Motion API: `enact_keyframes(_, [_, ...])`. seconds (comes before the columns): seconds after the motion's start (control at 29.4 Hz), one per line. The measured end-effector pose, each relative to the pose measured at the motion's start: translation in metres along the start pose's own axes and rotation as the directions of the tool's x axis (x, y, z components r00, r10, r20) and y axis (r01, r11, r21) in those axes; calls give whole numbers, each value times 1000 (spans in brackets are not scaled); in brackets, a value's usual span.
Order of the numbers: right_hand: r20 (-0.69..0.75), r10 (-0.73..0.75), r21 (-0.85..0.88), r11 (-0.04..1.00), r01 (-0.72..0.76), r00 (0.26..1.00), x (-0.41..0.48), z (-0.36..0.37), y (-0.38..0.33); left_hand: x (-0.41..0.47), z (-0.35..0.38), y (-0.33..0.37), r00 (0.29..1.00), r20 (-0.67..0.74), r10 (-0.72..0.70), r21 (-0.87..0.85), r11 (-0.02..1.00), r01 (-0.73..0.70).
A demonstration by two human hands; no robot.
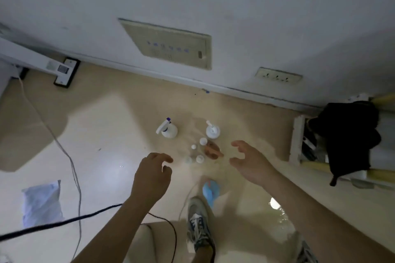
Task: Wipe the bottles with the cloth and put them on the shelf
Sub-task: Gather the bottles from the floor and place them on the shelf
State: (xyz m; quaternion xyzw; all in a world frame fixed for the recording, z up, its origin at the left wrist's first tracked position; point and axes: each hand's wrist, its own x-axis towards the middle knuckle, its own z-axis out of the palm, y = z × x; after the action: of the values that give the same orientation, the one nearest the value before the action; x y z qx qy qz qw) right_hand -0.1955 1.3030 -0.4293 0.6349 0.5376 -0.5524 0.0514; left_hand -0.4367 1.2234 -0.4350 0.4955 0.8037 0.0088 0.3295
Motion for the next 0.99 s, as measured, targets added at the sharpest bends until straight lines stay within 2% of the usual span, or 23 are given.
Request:
enact_keyframes(0.1, [42, 35, -272, 962, -22, 999, 81, 62, 37, 58, 75, -49, 995, 87, 49, 69, 996, -55])
enact_keyframes(0.2, [6, -2, -426, 905, 4, 1000, 161, 107, 78, 105, 152, -82, 977, 191, 98, 134, 983, -125])
enact_keyframes(0.34, [12, -29, -498, 867, 32, 999, 237, 150, 114, 158, 235, -110, 950, 293, 105, 241, 954, -180])
enact_keyframes(0.48, [-140, -117, -527, 849, 26, 983, 260, 174, 136, 196, 287, -131, 928, 368, 56, 237, 960, -151])
enact_keyframes(0.54, [-188, -135, -448, 893, 37, 973, 251, 174, 142, 198, 295, -137, 942, 323, 93, 259, 948, -183])
enact_keyframes(0.65, [-308, -156, -184, 978, 103, 938, 205, 147, 147, 167, 271, -118, 960, 232, 157, 299, 928, -223])
enact_keyframes(0.71, [-399, -163, -22, 985, 169, 902, 157, 125, 143, 127, 241, -97, 962, 175, 208, 338, 905, -257])
enact_keyframes(0.78, [-427, -117, 123, 975, 186, 897, 105, 100, 134, 85, 206, -68, 960, 125, 252, 338, 898, -280])
enact_keyframes(0.88, [-492, -54, 248, 948, 199, 869, 29, 53, 113, 26, 149, -4, 960, 97, 262, 233, 932, -278])
enact_keyframes(0.99, [-491, -59, 314, 919, 239, 869, -68, -19, 91, -45, 85, 91, 966, 15, 256, -15, 967, -256])
